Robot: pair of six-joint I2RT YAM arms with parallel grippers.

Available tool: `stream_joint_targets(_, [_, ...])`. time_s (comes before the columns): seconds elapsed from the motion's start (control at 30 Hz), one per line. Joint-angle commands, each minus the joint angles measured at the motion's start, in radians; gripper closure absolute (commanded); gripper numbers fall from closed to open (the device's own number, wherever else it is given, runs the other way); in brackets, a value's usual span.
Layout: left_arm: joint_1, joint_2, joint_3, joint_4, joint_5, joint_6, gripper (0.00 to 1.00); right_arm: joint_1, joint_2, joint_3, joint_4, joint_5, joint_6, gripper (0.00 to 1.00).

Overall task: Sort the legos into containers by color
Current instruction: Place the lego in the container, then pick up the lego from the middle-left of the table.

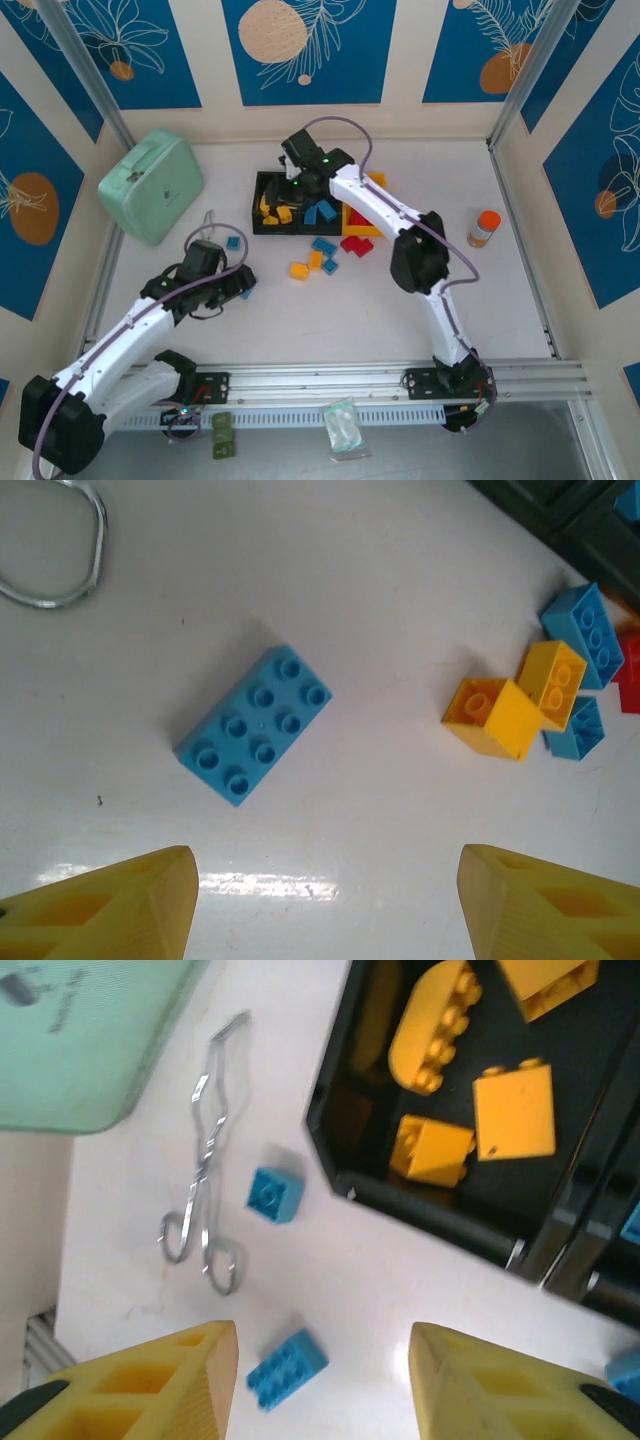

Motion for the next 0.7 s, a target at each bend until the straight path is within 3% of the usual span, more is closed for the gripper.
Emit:
stream_joint_targets(0.0, [0.038,0.066,0.079,-0.027,-0.023,0.085,0.31,0.012,-0.148,-0.186,0.110,-0.018,-0.019,0.51])
stream_joint_targets(0.2, [0.085,0.221,0.178,-0.008,-0.007,0.174,0.32,0.015,-0.404,-0.532,0.217,-0.046,-0.029,0.51])
stream_joint_targets(0.37, [0.103,0.369,0.294,-0.041,-0.036,0.280,0.36,0.018,-0.601,-0.766,0.303,-0.148,-0.066,0.48])
stream_joint_targets(0.67, [0.127,0.574,0.445,-0.110,-0.113,0.436,0.39,0.064,-0.874,-1.064,0.437,-0.175,-0.069,0.38])
